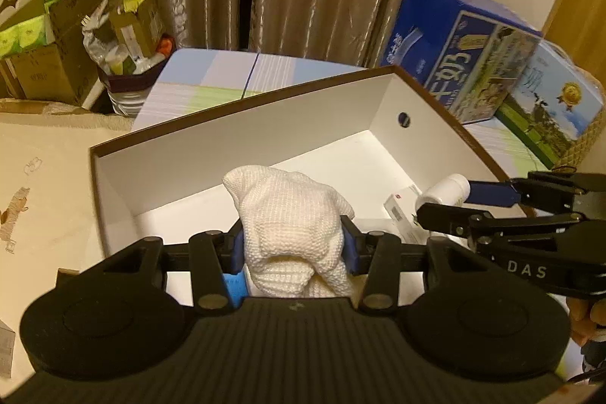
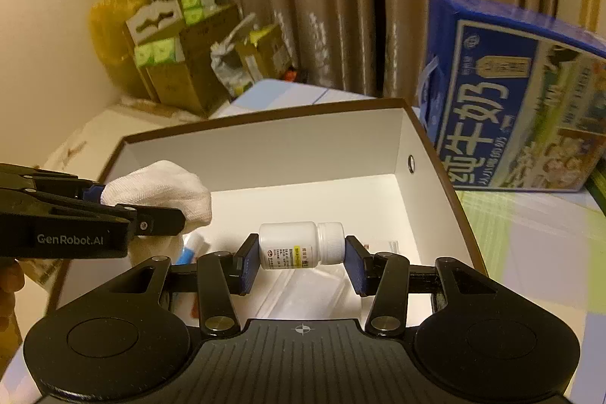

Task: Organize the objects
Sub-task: 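Open the left gripper to drop the cloth while the right releases the pill bottle inside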

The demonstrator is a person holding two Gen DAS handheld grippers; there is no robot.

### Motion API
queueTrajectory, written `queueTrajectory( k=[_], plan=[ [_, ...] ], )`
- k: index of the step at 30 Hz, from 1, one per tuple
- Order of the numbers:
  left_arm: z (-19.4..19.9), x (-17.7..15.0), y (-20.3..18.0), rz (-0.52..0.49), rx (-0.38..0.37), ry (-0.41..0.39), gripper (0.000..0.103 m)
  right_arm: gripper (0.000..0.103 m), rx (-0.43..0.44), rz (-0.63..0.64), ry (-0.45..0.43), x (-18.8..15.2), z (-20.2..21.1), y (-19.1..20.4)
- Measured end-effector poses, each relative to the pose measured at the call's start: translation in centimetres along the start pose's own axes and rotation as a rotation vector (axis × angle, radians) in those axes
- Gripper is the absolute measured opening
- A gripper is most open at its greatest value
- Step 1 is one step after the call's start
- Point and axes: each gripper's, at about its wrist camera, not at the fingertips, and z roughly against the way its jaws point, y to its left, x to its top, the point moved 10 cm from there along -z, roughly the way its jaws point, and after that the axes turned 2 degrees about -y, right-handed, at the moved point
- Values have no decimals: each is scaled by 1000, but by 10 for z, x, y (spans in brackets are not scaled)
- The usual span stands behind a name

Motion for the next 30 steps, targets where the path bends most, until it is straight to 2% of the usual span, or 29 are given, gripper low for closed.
queueTrajectory(
  k=[11, 20, 21, 23, 24, 29, 30],
  plan=[
    [-61, 4, 6, 3, 23, 80, 42, 44, -2, 38, 104, 7, -58, -20],
    [-87, 6, 9, 13, 24, 111, 44, 44, 6, 21, 144, 12, -77, -33],
    [-88, 7, 9, 11, 24, 110, 45, 44, 7, 17, 147, 12, -78, -34],
    [-88, 10, 10, 5, 37, 96, 55, 44, 9, 10, 153, 13, -79, -34],
    [-88, 11, 11, 9, 40, 89, 63, 44, 10, 7, 156, 13, -80, -35],
    [-86, 13, 18, 40, 44, 90, 67, 44, 17, -4, 163, 13, -81, -36],
    [-85, 13, 19, 44, 49, 91, 71, 44, 21, -7, 162, 13, -81, -35]
  ],
)
